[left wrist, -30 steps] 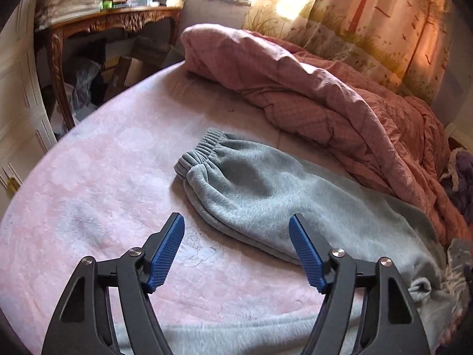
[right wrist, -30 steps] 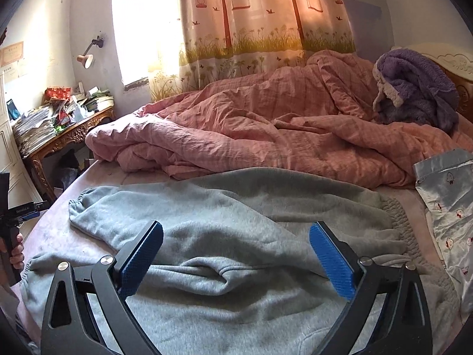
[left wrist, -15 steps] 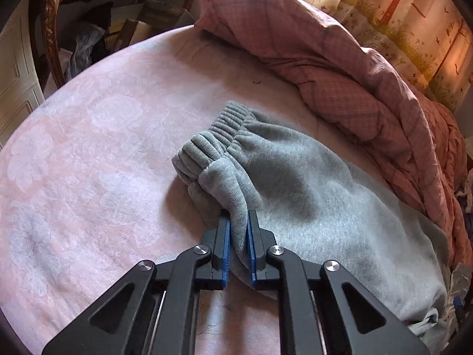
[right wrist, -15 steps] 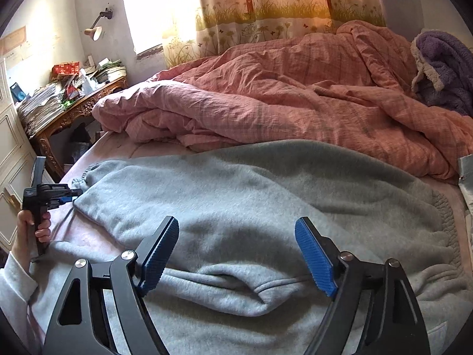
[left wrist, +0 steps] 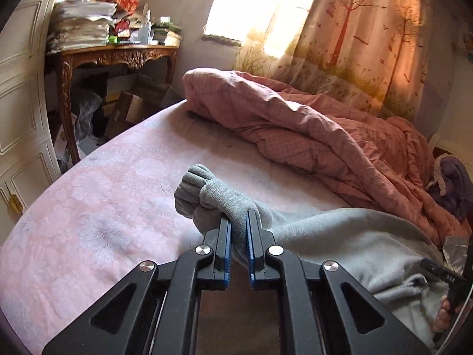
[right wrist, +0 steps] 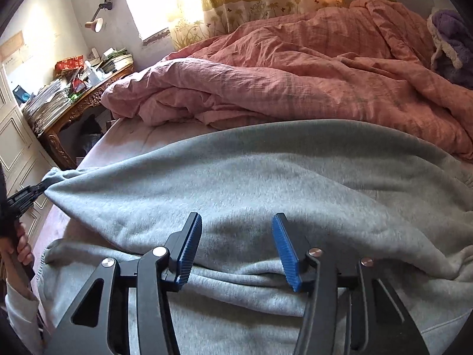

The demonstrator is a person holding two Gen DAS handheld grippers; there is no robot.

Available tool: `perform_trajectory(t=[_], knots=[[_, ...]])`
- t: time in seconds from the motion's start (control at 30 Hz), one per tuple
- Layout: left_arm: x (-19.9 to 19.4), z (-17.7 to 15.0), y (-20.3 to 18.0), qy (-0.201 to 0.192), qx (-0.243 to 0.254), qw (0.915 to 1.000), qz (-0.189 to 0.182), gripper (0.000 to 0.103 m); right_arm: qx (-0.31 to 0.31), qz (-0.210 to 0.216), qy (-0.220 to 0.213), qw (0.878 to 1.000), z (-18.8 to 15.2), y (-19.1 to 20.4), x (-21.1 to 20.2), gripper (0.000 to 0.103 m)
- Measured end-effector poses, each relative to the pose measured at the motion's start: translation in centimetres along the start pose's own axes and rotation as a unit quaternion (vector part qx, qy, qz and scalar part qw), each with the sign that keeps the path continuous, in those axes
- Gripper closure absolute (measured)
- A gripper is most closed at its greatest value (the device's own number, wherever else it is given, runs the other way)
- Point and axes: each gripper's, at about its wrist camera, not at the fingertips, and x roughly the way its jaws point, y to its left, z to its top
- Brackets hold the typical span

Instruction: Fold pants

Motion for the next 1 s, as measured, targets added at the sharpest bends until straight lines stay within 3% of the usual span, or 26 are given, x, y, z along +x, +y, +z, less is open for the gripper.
perform_trajectory(t=[0.07,0.13,0.23,0.3,0.4,0.47,0.6,0.67,0.7,0.83,0.93,1.0], knots=[[-2.5,-2.4,-0.4,-0.007,0.013,0.9999,0.005,0.095,-0.006,-0.008,-0.002,1.0,-0.5,-0.1,-0.5,0.05],[-3.0,-5.0,-0.5,0.018,0.016,0.9996,0.018,0.095,-0.001,-0.004,-0.001,1.0,-0.6,-0.4,-1.0,0.05],[-1.0,-8.4,0.5,0.093,0.007,0.9955,0.018,0.094,0.001,-0.009,-0.007,1.0,-0.5,-0.7,-1.8,0.05],[0.3,-10.1,0.8,0.139,0.002,0.9903,0.01,0.084,0.0,-0.014,-0.011,1.0,-0.4,-0.7,-2.2,0.05],[-0.8,-9.3,1.0,0.127,-0.004,0.9919,0.003,0.072,-0.006,-0.007,-0.01,1.0,-0.4,-0.4,-2.5,0.05],[-2.6,-7.4,0.4,0.092,0.008,0.9955,0.019,0.045,-0.016,-0.009,-0.013,1.0,-0.5,-0.1,-2.6,0.049],[-4.1,-3.1,-0.2,0.051,0.013,0.9976,0.044,0.039,-0.024,-0.018,-0.02,0.999,-0.7,0.1,-2.2,0.046],[-2.7,-0.9,-1.0,0.062,0.025,0.9973,0.03,0.029,-0.02,-0.014,-0.019,1.0,-0.8,0.1,-1.7,0.045],[-0.8,0.0,-1.3,0.092,0.027,0.9952,0.021,0.028,-0.016,-0.013,-0.016,1.0,-0.8,0.1,-1.3,0.045],[8.2,1.3,-1.5,0.196,0.001,0.979,0.055,0.03,-0.004,-0.011,-0.002,1.0,-0.4,0.4,0.0,0.045],[13.7,0.5,0.3,0.26,-0.106,0.9587,0.042,0.043,-0.003,-0.011,-0.005,1.0,0.1,0.7,0.1,0.045],[15.8,-0.3,0.8,0.282,-0.154,0.9467,0.025,0.043,-0.009,-0.015,-0.011,1.0,0.3,0.8,0.0,0.041]])
